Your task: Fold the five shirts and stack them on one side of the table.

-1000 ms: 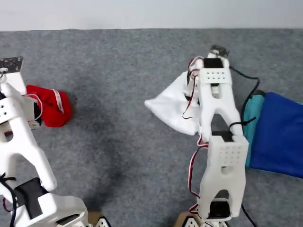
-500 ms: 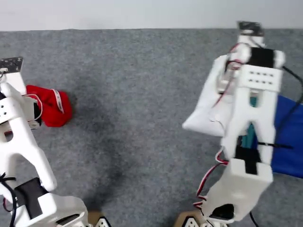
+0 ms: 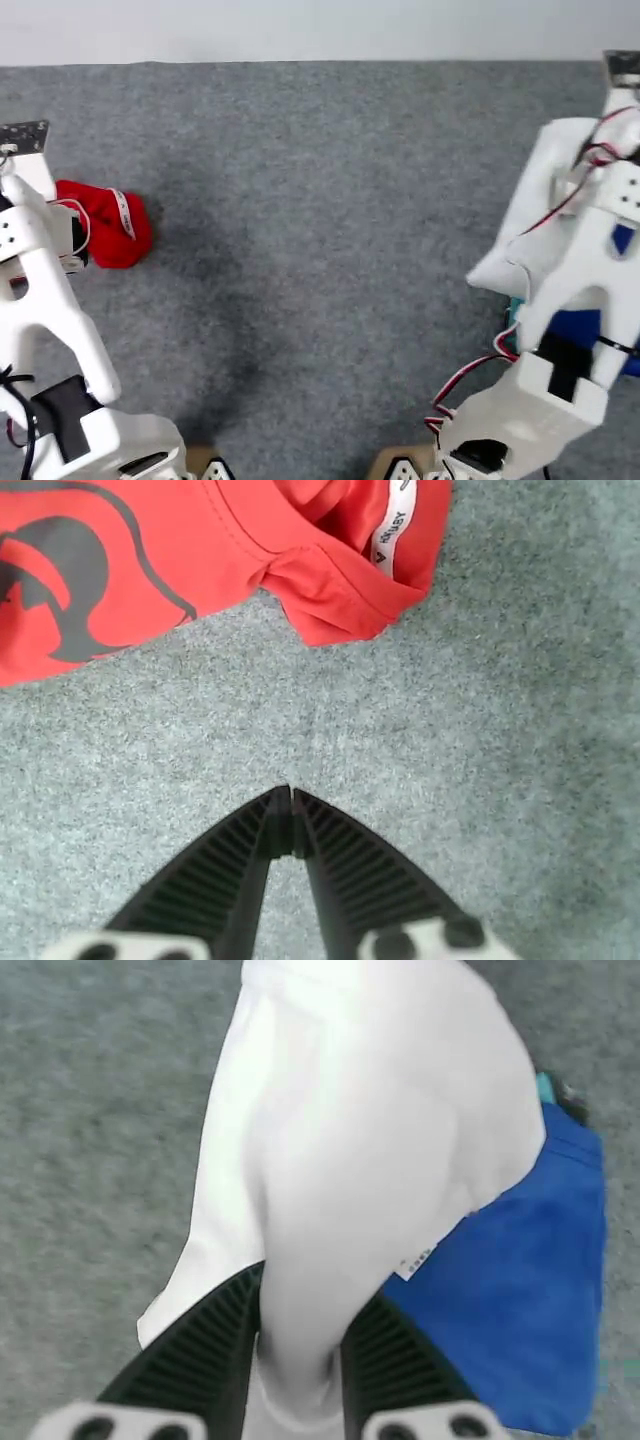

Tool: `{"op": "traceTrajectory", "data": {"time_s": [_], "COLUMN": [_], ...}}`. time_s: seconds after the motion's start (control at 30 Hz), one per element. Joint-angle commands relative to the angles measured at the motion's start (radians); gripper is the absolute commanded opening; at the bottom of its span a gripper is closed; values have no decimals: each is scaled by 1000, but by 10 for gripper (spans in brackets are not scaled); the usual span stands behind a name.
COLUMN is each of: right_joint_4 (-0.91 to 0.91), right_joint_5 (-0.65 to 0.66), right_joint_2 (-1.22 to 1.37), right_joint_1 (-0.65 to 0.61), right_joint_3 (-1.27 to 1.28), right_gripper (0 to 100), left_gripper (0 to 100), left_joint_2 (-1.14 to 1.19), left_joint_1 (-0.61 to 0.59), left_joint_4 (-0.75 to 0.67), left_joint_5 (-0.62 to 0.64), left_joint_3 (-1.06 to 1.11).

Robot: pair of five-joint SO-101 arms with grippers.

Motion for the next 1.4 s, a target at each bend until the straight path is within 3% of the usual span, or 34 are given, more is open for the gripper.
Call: {"op": "traceTrajectory", "data": {"time_s": [0.0,0.4,0.47,0.63,0.7,0.87,1.07,1.17,1.37], "right_joint_4": [-13,-186,-196,-180,-136,5,39,39,36], "right_joint_5": [51,138,144,115,123,120,115,114,112], "right_joint_2": [31,213,225,160,114,50,101,137,262], "right_joint_1": [76,226,239,252,248,199,170,170,122], "right_joint_3": [-15,-18,-21,-66,-91,-98,-18,51,204], "right_gripper": [9,18,80,374,416,339,2,52,13], "left_gripper": [5,5,5,5,5,5,5,5,5], "left_joint_2": [-12,-12,-12,-12,-12,-12,-12,-12,-12], "left_joint_1": [-3,-2,-2,-2,-2,-2,-2,-2,-2], "left_joint_4": [12,12,12,14,14,26,26,26,26], "left_joint_5": [-5,-5,-5,-5,-5,-5,-5,-5,-5], "left_joint_3": [-31,-30,-27,-27,-27,-30,-30,-30,-30]}}
